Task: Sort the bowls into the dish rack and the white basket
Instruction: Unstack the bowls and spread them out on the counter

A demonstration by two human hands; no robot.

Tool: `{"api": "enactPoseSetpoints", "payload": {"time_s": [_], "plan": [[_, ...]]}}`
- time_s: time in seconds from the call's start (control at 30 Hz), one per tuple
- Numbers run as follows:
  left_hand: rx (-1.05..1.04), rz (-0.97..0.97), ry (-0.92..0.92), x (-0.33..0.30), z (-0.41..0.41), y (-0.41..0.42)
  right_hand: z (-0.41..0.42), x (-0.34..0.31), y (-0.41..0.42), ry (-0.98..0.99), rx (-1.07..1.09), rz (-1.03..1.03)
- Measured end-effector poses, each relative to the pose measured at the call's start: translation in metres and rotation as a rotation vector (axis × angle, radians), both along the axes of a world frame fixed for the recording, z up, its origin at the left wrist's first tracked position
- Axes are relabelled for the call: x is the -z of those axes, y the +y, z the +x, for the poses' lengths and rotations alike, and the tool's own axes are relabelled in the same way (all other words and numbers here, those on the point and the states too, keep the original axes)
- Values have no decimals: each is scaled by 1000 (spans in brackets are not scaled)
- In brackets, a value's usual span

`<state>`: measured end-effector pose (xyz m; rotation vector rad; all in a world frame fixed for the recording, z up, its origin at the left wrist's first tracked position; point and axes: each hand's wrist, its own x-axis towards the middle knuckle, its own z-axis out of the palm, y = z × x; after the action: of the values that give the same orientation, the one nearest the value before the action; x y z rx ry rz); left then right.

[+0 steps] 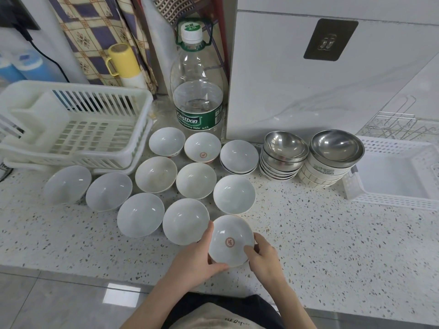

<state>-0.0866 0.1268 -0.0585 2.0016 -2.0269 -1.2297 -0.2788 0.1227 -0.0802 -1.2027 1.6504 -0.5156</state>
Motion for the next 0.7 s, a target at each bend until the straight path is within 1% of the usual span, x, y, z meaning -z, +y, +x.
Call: {"api": "enactPoseSetpoints", "payload": {"time_s": [0.1,0.23,0.3,0.37,0.43,0.5,0.57,0.63,0.7], "plan": [[17,-1,-31,-3,0,0,1,-3,-1,-10,-14,4],[45,-8,-131,-5,1,-2,1,-9,-6,35,-38,15],[76,-12,-168,-9,1,-7,-1,-15,-10,132,-158,12],[85,-30,-184,-14,3,-13,-6,-22,-16,290,-308,24],[57,-63,-179,-19,5,-23,-13,-27,-23,412,-360,24],[-17,-103,-145,-25,6,-42,-20,-31,-36,445,-235,25],[-98,-163,-87,-30,1,-72,-29,-38,-52,423,-70,4],[-150,-204,-63,-35,-7,-110,-36,-46,-71,409,43,-59],[-167,-214,-80,-39,-17,-149,-41,-56,-89,371,170,-145]]}}
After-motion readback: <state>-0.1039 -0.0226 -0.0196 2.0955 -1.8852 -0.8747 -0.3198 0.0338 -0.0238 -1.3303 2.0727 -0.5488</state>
